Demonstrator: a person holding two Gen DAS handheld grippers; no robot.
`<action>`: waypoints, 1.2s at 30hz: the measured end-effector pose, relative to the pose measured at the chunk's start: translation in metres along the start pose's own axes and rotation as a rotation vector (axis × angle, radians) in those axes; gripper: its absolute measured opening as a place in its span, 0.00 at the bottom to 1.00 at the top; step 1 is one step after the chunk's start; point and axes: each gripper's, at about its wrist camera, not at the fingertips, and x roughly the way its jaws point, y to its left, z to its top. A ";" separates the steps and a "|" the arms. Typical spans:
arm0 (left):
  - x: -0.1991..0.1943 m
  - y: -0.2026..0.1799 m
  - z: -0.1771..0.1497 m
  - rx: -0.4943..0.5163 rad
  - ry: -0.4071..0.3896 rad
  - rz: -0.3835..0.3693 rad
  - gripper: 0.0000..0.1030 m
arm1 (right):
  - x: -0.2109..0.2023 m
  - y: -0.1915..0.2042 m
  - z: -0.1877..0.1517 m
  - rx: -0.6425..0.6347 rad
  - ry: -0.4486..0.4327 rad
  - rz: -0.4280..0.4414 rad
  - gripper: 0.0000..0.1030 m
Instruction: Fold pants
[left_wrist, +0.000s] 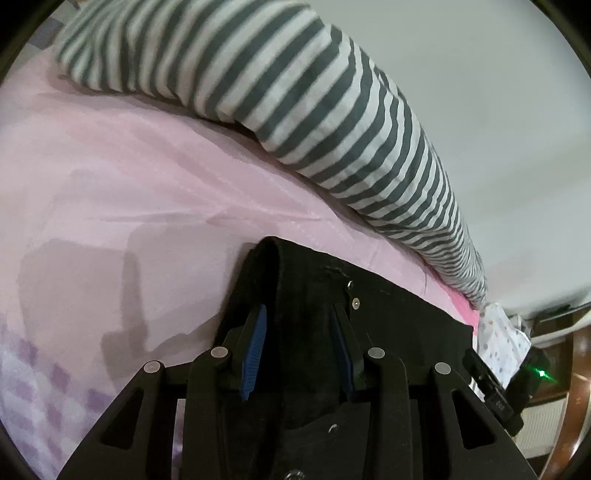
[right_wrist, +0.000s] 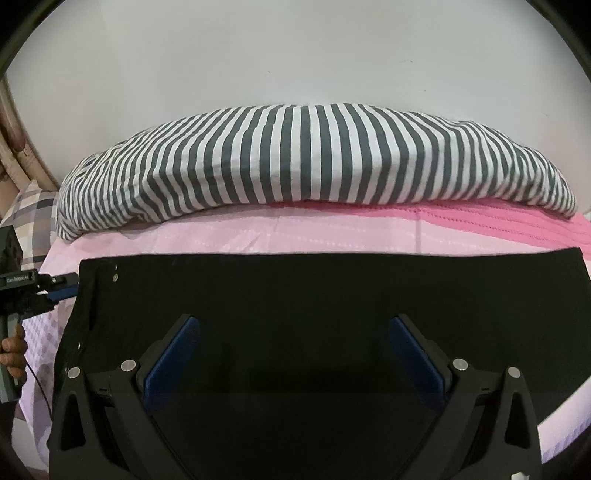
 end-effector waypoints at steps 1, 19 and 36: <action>0.004 -0.001 0.002 -0.002 0.006 -0.005 0.35 | 0.002 0.000 0.004 -0.003 -0.004 0.004 0.99; -0.020 -0.018 0.002 0.033 -0.177 -0.112 0.07 | 0.050 -0.008 0.062 -0.364 0.131 0.219 0.99; -0.095 -0.061 -0.048 0.145 -0.321 -0.178 0.06 | 0.101 -0.012 0.097 -0.771 0.603 0.406 0.54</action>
